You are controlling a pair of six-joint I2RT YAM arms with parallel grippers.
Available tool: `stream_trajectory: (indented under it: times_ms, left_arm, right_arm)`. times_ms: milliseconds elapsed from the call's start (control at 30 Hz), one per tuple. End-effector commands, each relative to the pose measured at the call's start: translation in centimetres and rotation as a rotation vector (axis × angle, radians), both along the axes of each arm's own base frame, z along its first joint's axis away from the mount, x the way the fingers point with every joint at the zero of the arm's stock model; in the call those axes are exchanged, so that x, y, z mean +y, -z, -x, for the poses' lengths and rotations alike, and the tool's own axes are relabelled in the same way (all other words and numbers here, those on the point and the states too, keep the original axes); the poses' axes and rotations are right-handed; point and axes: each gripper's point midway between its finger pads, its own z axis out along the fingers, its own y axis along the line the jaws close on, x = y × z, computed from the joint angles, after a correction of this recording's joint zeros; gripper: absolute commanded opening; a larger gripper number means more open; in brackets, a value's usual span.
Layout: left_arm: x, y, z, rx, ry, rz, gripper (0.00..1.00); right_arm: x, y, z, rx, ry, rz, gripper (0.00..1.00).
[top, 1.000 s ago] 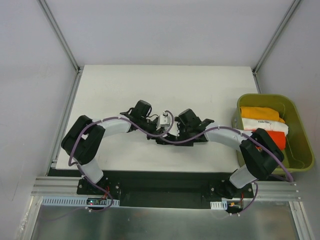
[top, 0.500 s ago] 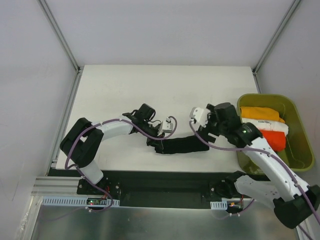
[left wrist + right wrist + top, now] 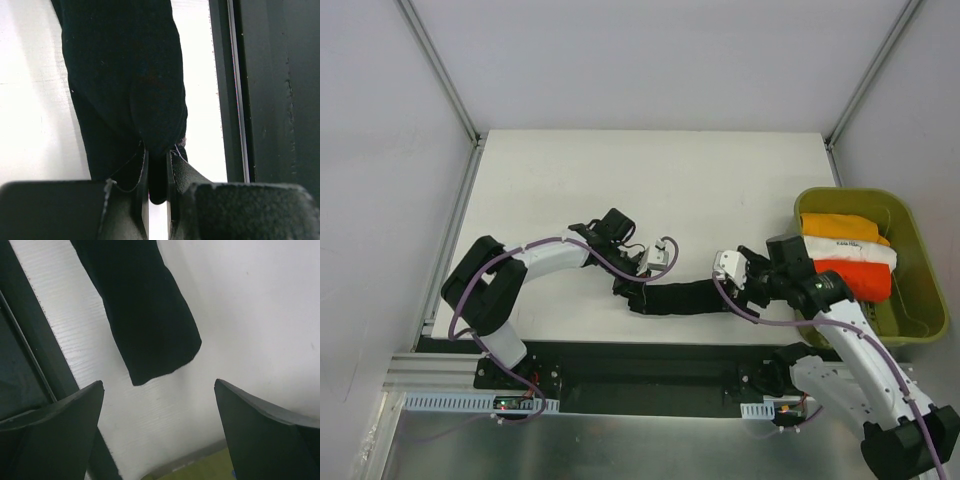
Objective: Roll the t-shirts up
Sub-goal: Roll the T-shirt to the center of the board.
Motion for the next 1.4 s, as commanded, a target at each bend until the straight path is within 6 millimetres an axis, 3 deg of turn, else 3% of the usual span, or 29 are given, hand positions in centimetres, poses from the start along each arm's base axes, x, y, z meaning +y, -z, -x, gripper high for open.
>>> stream_trajectory:
  times_ms: [0, 267, 533, 633, 667, 733, 833, 933, 1033, 1067, 1133, 1233, 1333, 1367]
  left_arm:
    - [-0.1, -0.5, 0.6, 0.018, 0.034, 0.000, 0.00]
    - [-0.1, -0.2, 0.6, 0.032, 0.033, -0.008, 0.00]
    - [-0.2, 0.0, 0.5, 0.033, 0.036, -0.011, 0.00]
    - [-0.3, 0.1, 0.3, 0.041, 0.034, -0.018, 0.00]
    - [-0.3, 0.1, 0.3, 0.047, 0.030, -0.025, 0.00]
    - [-0.4, -0.1, 0.2, 0.054, 0.022, -0.030, 0.00]
    - [-0.4, -1.1, 0.8, 0.109, 0.018, -0.032, 0.00]
    - [-0.2, -2.0, 2.1, 0.184, 0.053, -0.025, 0.00]
    - [0.2, -2.3, 3.3, 0.287, 0.096, -0.043, 0.00]
    - [-0.2, -2.9, 2.8, 0.296, 0.105, -0.039, 0.00]
    - [0.4, -2.4, 3.2, 0.396, 0.107, -0.085, 0.00]
    - [0.0, -2.2, 1.7, 0.437, 0.080, -0.104, 0.00]
    - [-0.1, -2.2, -0.7, 0.439, 0.027, -0.095, 0.01]
    - [0.0, -2.3, -2.0, 0.411, 0.004, -0.097, 0.09]
  right_arm:
    - [3.1, -0.1, -0.7, -0.078, -0.245, -0.023, 0.96]
    - [6.1, 4.2, -1.1, -0.088, -0.387, 0.048, 0.96]
    - [6.3, 6.5, -2.8, -0.135, -0.368, 0.118, 0.99]
    - [5.8, 7.1, -1.6, -0.071, -0.390, 0.138, 0.75]
    - [5.3, 7.1, -0.8, -0.035, -0.395, 0.151, 0.57]
    - [4.8, 6.9, 0.4, 0.004, -0.400, 0.155, 0.37]
    - [4.5, 6.4, 3.1, 0.074, -0.448, 0.145, 0.22]
    - [4.1, 6.2, 6.4, 0.218, -0.505, 0.127, 0.20]
    - [3.5, 6.5, 8.5, 0.375, -0.503, 0.121, 0.18]
    - [3.4, 6.6, 8.9, 0.407, -0.505, 0.116, 0.18]
    - [3.3, 6.8, 9.2, 0.463, -0.488, 0.101, 0.16]
    - [3.4, 7.1, 8.6, 0.533, -0.445, 0.074, 0.15]
    - [3.6, 6.8, 7.3, 0.619, -0.376, 0.034, 0.15]
    - [3.4, 7.2, 7.0, 0.678, -0.353, 0.026, 0.15]
